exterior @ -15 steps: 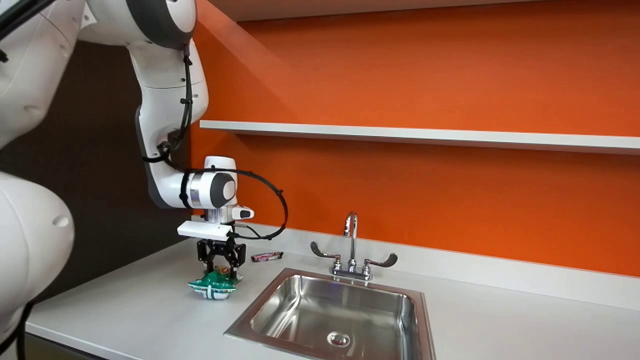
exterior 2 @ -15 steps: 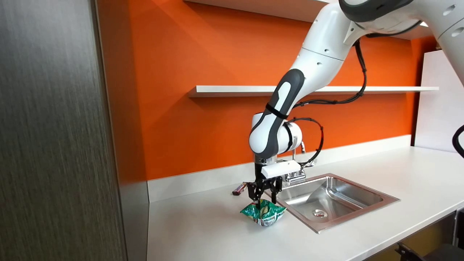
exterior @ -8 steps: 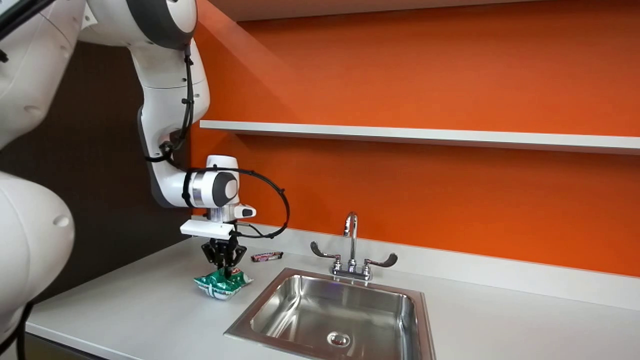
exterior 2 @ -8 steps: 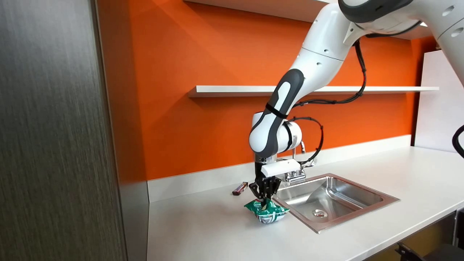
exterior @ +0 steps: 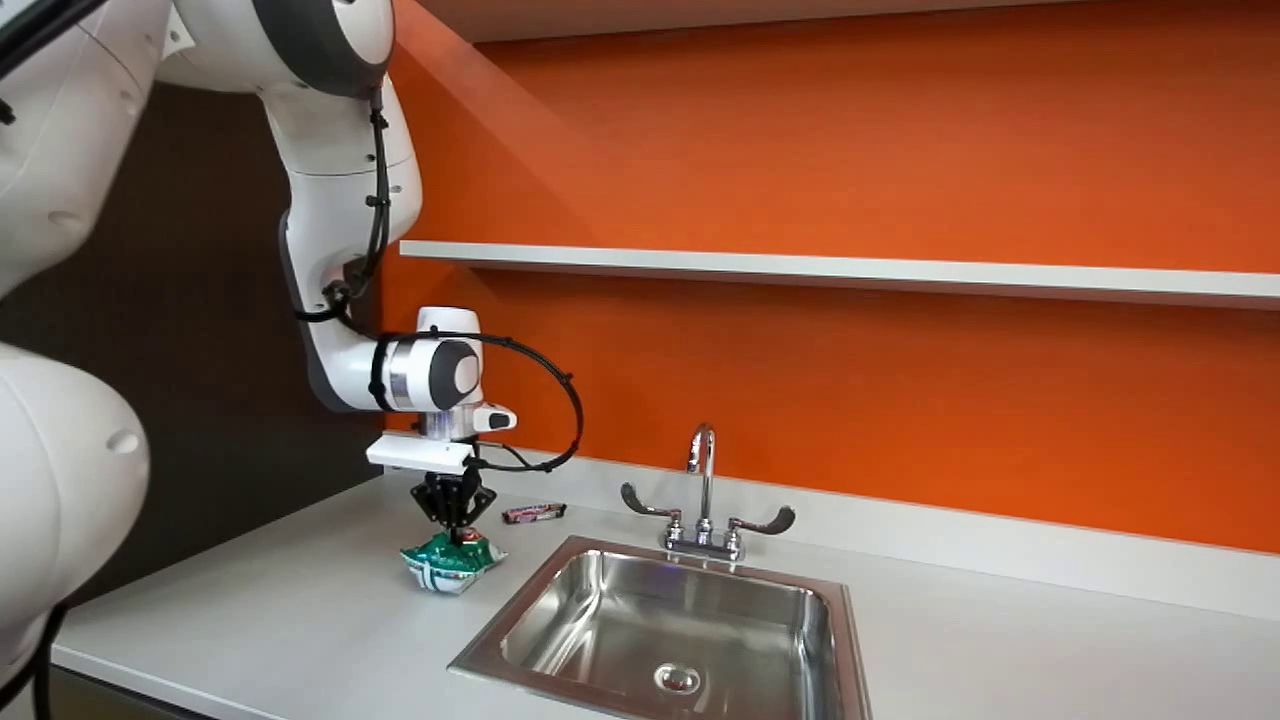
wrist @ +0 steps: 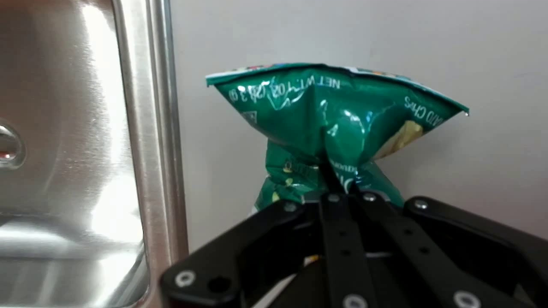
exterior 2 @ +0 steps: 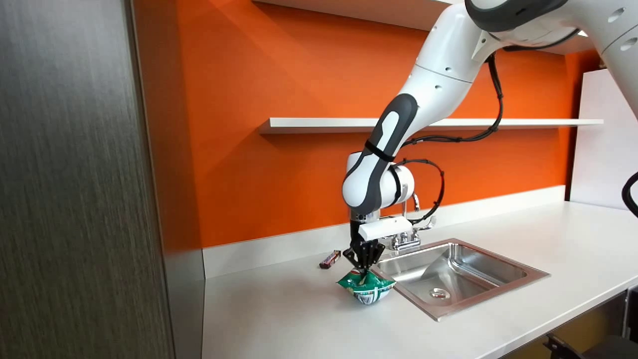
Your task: Put the green packet in the sink.
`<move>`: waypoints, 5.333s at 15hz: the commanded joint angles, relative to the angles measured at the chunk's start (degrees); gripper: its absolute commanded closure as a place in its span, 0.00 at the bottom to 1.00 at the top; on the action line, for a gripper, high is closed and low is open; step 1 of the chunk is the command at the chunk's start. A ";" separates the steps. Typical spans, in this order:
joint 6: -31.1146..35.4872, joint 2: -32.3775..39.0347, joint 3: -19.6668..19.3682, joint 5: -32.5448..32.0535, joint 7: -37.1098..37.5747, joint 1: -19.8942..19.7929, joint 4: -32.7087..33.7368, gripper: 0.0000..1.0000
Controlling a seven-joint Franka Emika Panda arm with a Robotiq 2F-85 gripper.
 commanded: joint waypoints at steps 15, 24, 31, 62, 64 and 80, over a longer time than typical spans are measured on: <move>6.81 -7.04 -1.08 9.35 2.21 -3.70 0.01 1.00; 14.54 -8.13 -6.42 11.93 3.35 -8.37 -3.86 1.00; 17.75 -8.13 -10.78 11.23 4.10 -9.91 -8.99 1.00; 32.39 11.84 -5.00 13.33 1.50 -23.00 -8.57 1.00; 32.45 12.10 -5.20 13.36 1.58 -22.82 -8.46 0.75; 29.26 -2.17 -1.34 11.38 -2.33 -21.91 -18.18 0.00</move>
